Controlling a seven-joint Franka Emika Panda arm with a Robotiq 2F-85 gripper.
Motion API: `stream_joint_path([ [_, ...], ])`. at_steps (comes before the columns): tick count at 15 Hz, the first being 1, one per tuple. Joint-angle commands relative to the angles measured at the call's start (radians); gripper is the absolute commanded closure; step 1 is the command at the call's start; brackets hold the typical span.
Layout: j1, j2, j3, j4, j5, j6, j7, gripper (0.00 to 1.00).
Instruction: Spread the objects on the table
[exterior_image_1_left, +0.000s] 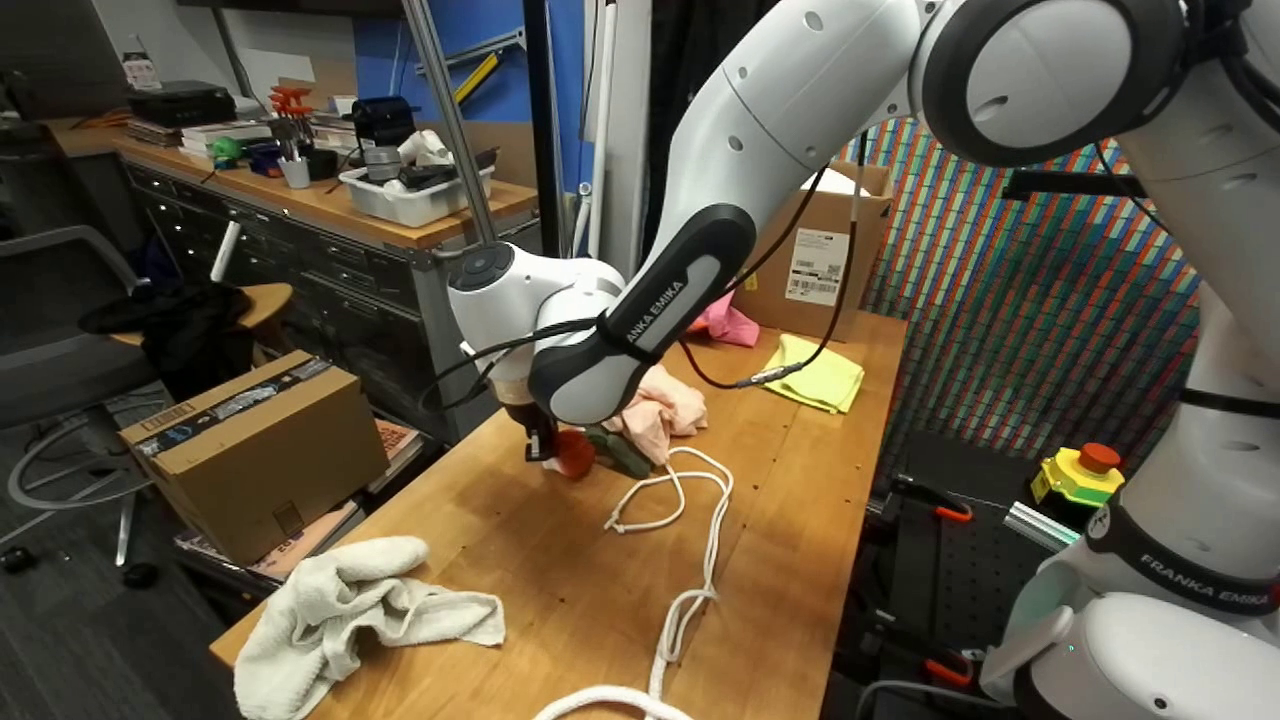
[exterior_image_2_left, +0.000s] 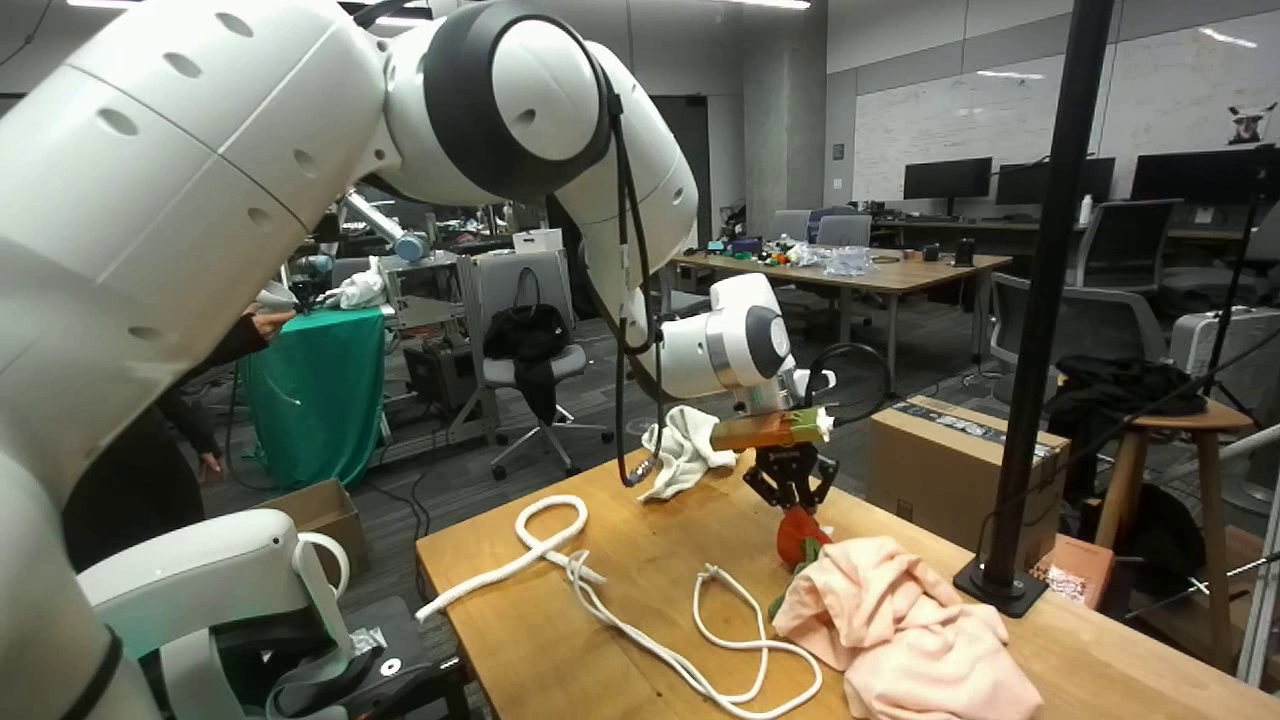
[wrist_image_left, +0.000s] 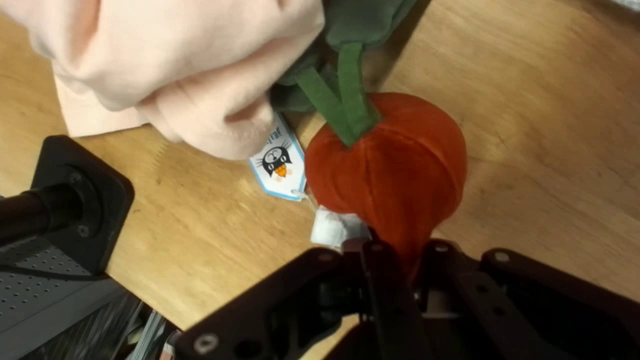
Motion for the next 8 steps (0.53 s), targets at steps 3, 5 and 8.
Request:
stream_joint_path([
  [3,0.012,-0.02,-0.04,0.027,0.046,0.043,0.016,0.96],
  [5,0.015,-0.023,-0.082,0.022,0.024,0.064,0.042,0.96],
  [8,0.017,-0.021,-0.154,0.007,-0.004,0.091,0.077,0.96],
])
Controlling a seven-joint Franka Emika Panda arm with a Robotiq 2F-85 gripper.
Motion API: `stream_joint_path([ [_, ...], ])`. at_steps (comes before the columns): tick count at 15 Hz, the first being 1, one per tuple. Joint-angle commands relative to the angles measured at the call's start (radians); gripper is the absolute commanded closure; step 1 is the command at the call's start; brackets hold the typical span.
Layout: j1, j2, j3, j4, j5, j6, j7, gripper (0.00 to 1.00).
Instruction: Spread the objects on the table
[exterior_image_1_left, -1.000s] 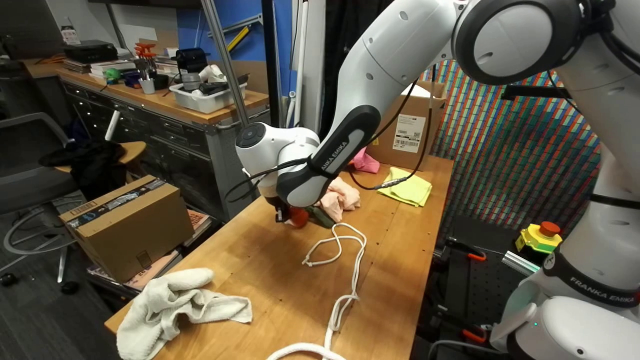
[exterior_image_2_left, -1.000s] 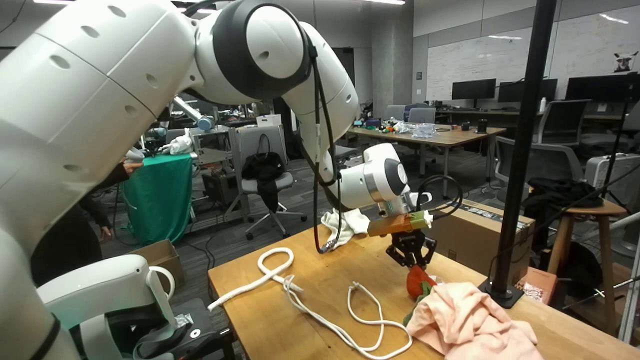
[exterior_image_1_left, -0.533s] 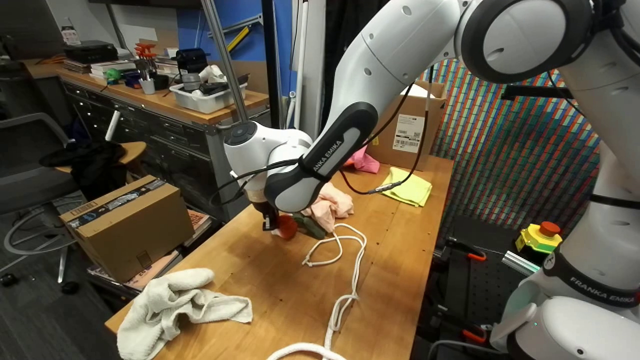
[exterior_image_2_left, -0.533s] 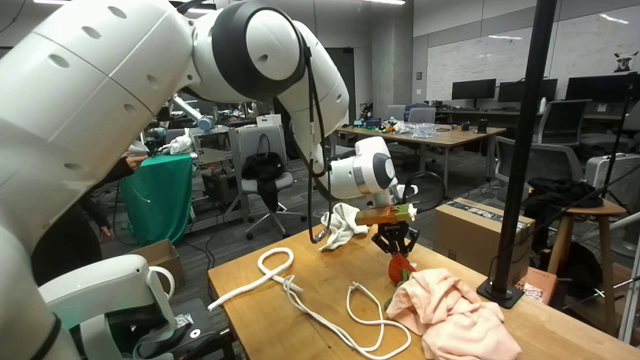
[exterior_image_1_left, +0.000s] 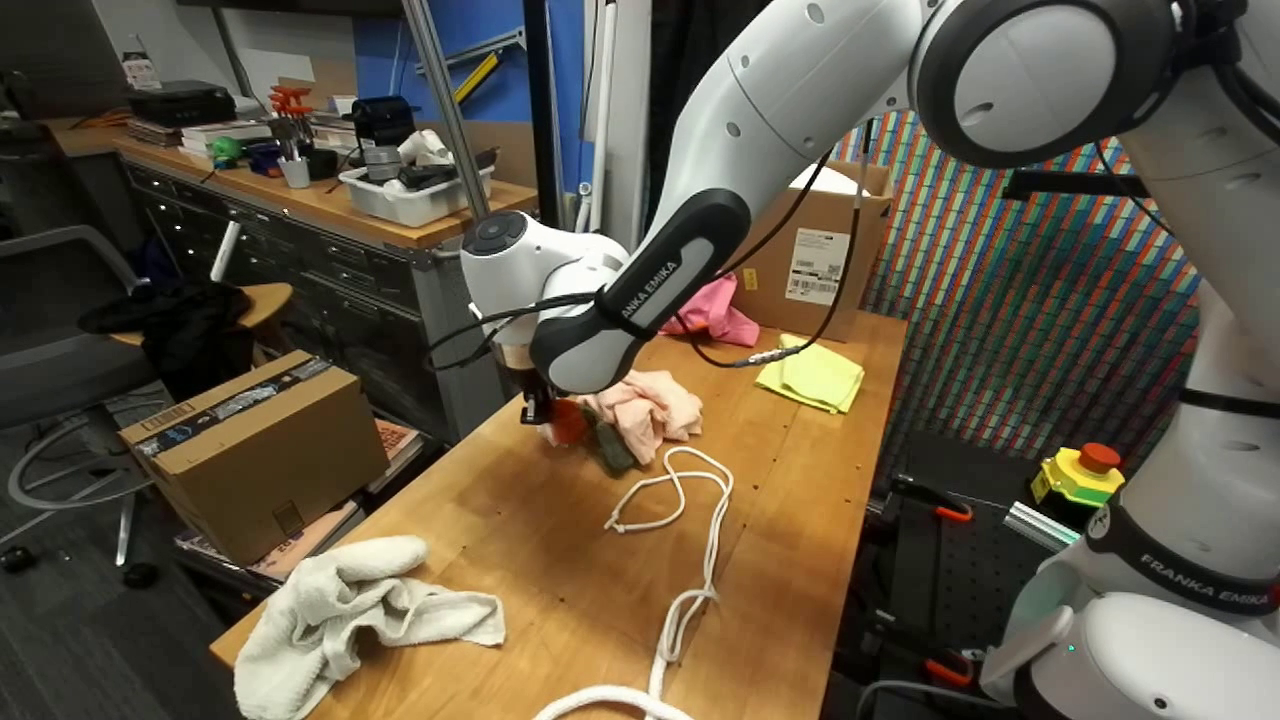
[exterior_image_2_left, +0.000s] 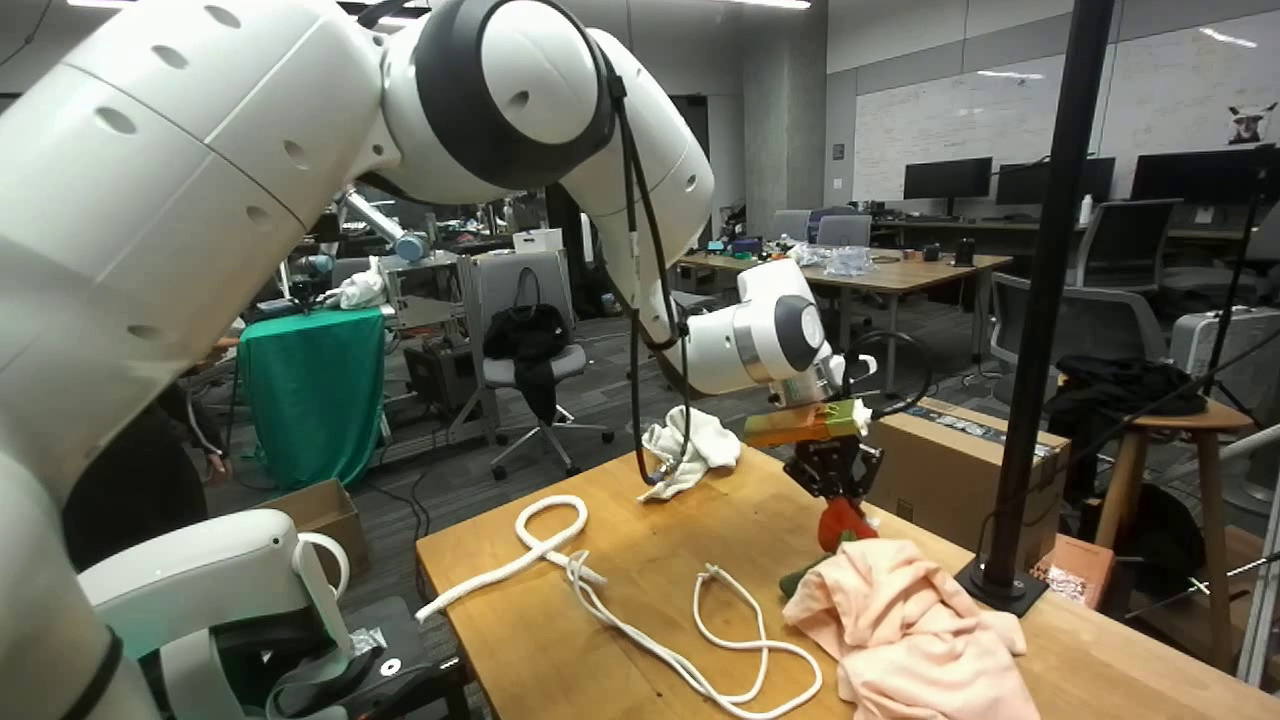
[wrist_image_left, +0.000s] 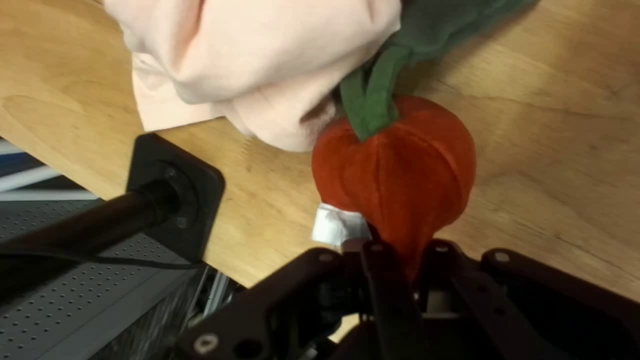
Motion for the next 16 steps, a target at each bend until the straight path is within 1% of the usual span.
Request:
stream_joint_path([
  [1,0.011,-0.016,-0.086,-0.028,-0.038,0.041,0.056,0.96],
  [4,0.003,-0.021,-0.137,-0.052,-0.057,0.051,0.088,0.96],
  [8,-0.006,-0.053,-0.153,-0.102,-0.052,0.083,0.098,0.96],
  [10,0.0,-0.072,-0.154,-0.126,-0.048,0.12,0.114,0.96],
  [12,-0.001,-0.101,-0.139,-0.15,-0.019,0.169,0.146,0.96],
  [16,-0.022,-0.157,-0.099,-0.176,0.093,0.241,0.207,0.96],
])
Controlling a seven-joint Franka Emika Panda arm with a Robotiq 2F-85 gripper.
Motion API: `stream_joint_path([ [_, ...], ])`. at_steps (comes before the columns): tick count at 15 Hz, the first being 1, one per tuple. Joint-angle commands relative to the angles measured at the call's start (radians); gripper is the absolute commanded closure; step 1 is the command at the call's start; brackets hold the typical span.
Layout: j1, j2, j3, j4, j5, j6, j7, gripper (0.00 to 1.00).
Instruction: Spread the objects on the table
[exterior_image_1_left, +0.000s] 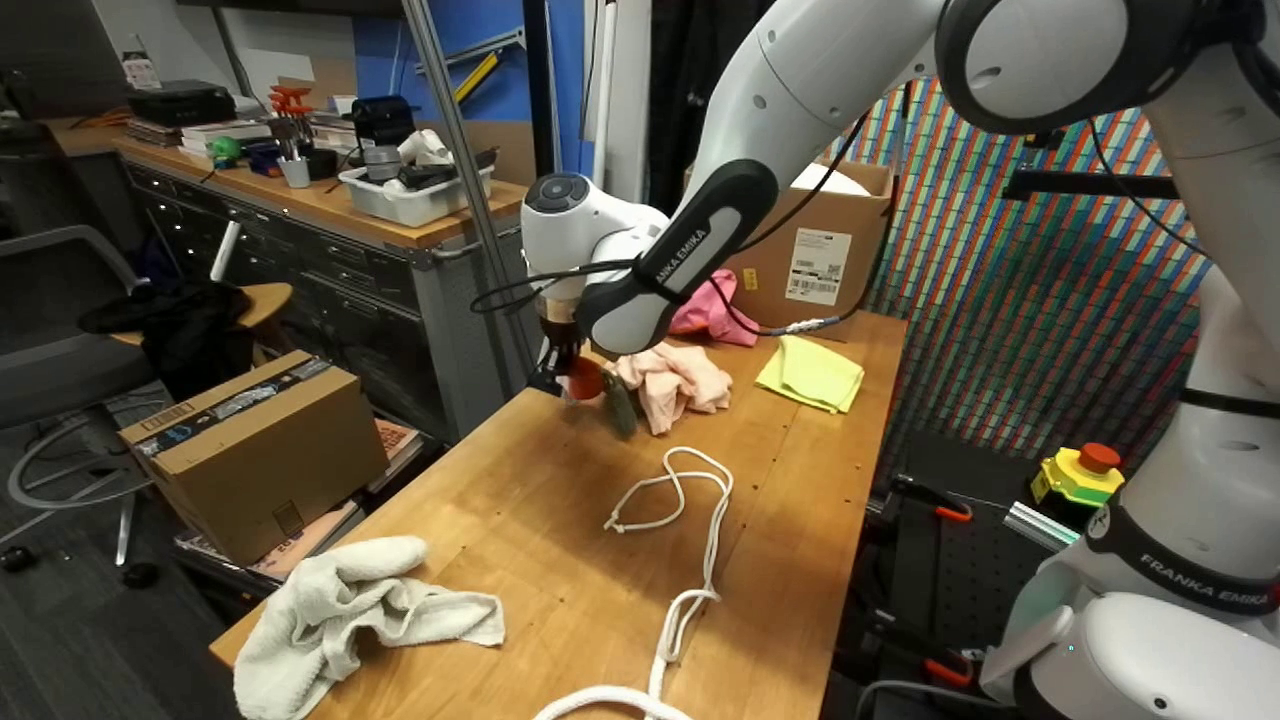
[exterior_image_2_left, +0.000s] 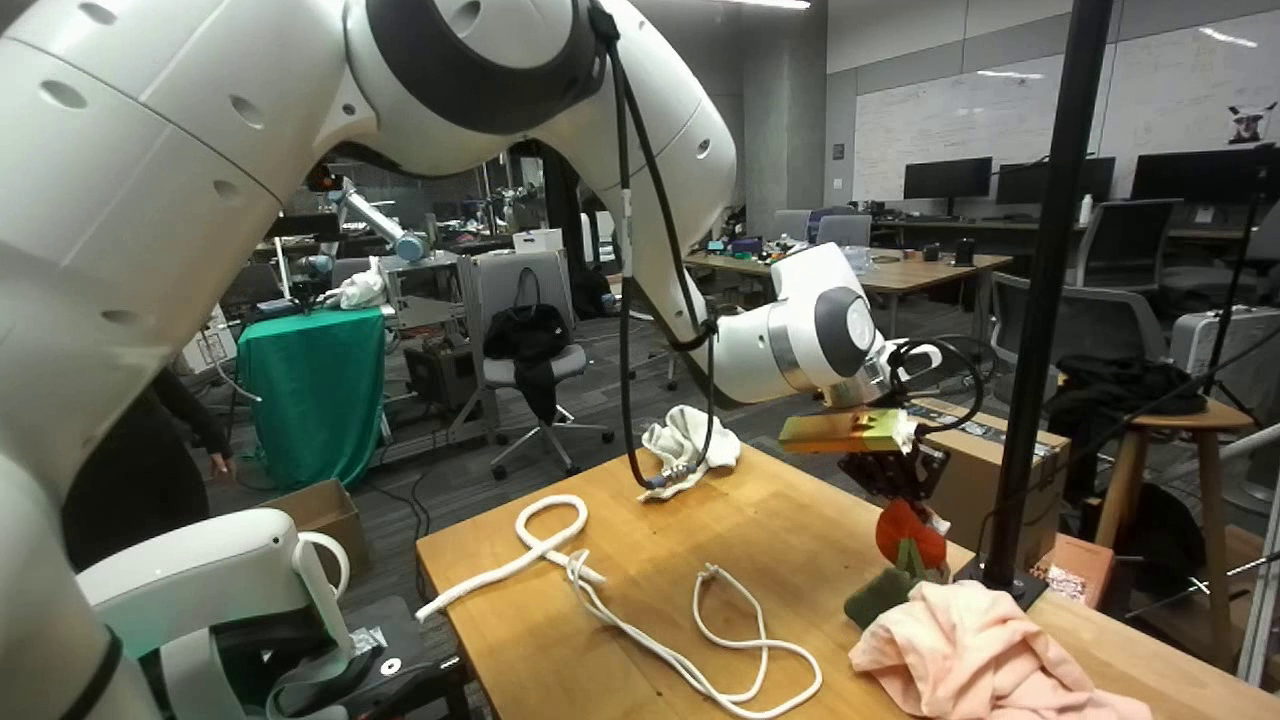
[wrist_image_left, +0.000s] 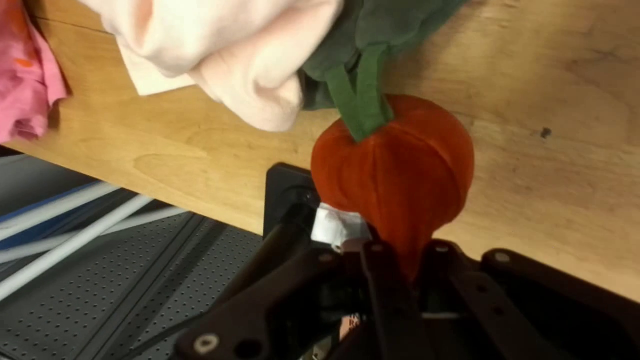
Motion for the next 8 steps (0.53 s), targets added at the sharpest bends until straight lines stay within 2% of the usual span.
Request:
stream_joint_path([
  [1,-0.023,-0.082,0.041,-0.061,0.104,0.068,0.044,0.96],
  [4,-0.026,-0.089,0.056,-0.068,0.187,0.103,0.069,0.96],
  [8,0.032,-0.06,0.017,-0.07,0.158,0.133,0.08,0.96],
])
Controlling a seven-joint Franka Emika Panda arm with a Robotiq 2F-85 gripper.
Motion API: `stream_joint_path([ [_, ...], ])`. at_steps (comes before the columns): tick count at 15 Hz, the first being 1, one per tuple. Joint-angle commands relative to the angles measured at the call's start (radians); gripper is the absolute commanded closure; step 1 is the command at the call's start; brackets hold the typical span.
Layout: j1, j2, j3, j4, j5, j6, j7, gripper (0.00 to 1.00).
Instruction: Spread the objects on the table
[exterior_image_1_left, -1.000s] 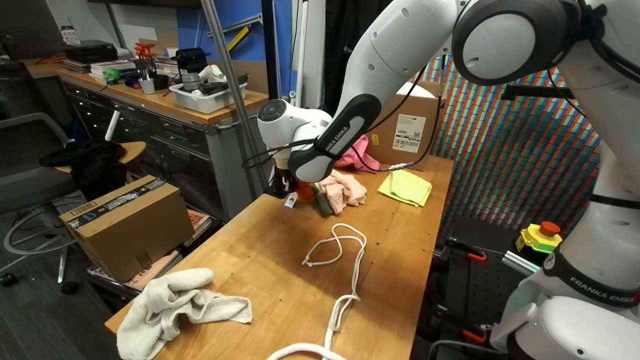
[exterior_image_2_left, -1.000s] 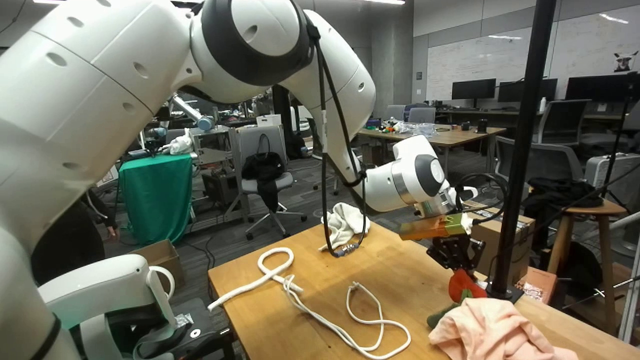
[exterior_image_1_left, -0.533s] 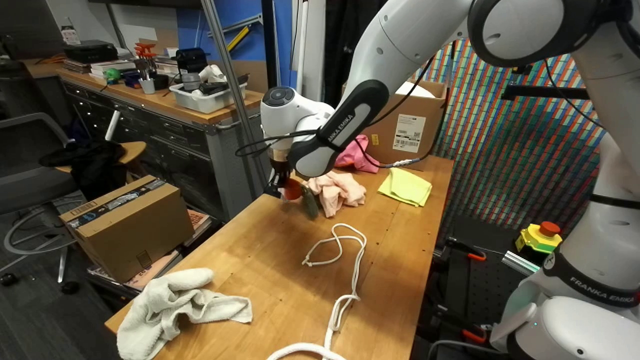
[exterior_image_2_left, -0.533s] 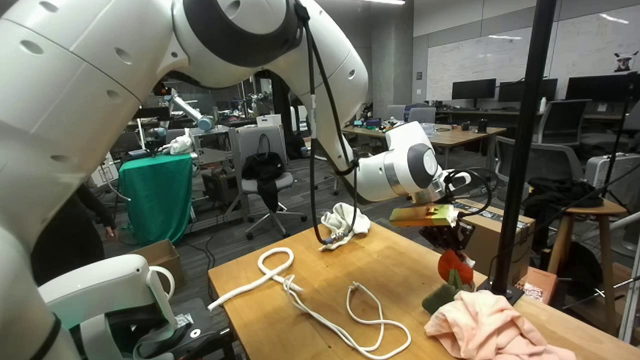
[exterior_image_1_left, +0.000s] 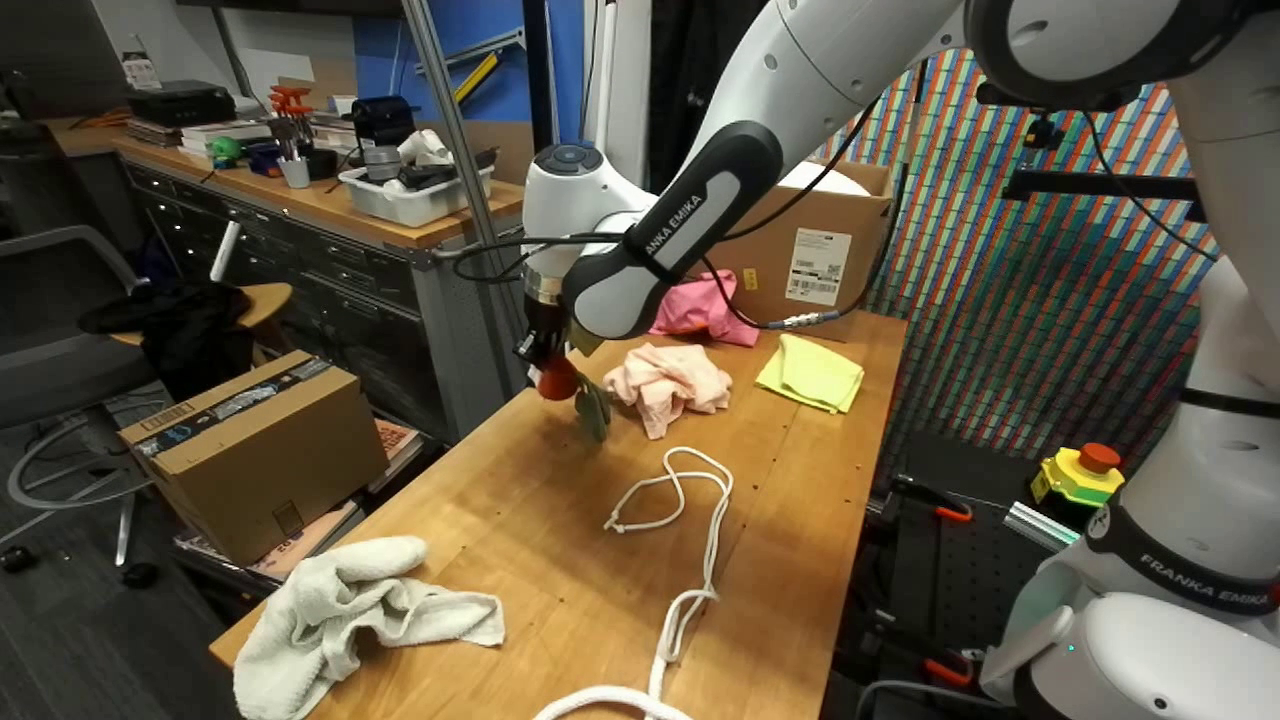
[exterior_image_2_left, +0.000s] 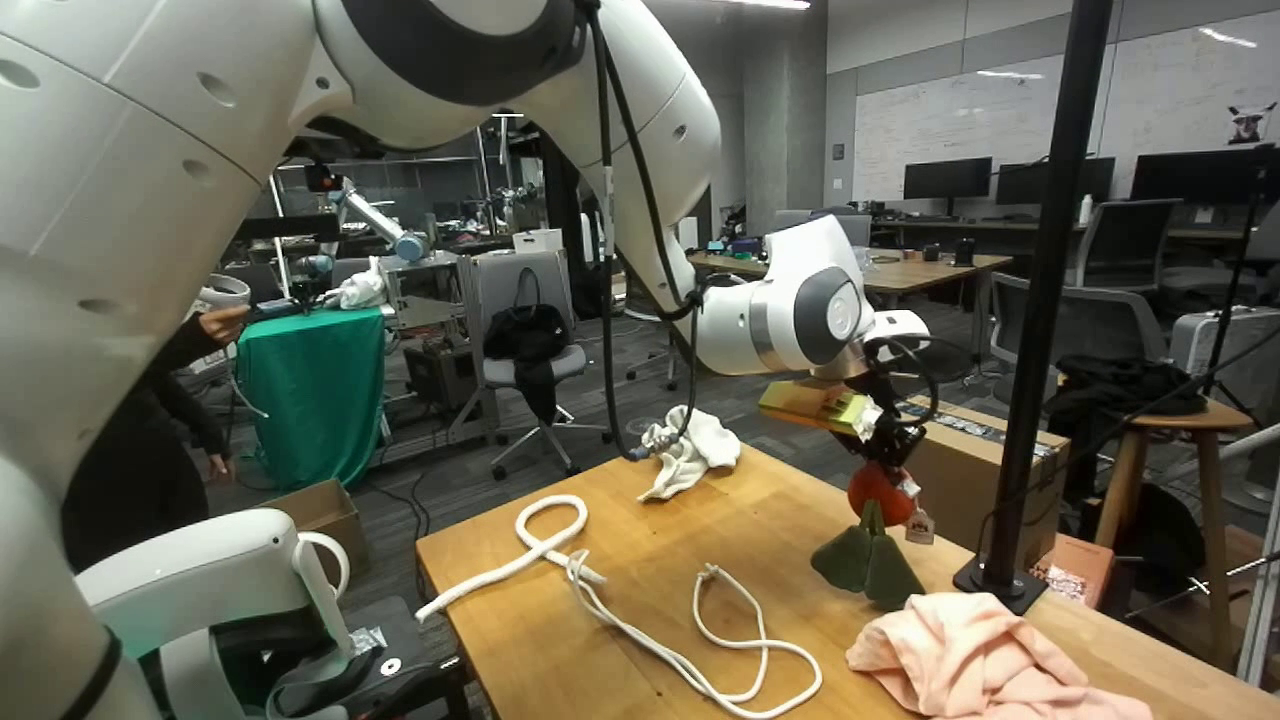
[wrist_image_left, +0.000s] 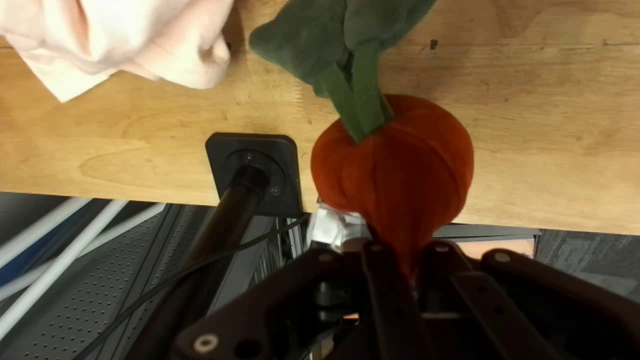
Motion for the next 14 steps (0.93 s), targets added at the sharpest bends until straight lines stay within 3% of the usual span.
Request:
stream_joint_path([
  [1,0.049,0.007,-0.024,-0.022,-0.016,0.04,0.017,0.96],
  [6,0.11,0.03,-0.01,-0.023,-0.009,0.059,0.028,0.96],
  [14,0.25,0.119,-0.081,0.015,-0.011,0.139,0.141,0.96],
])
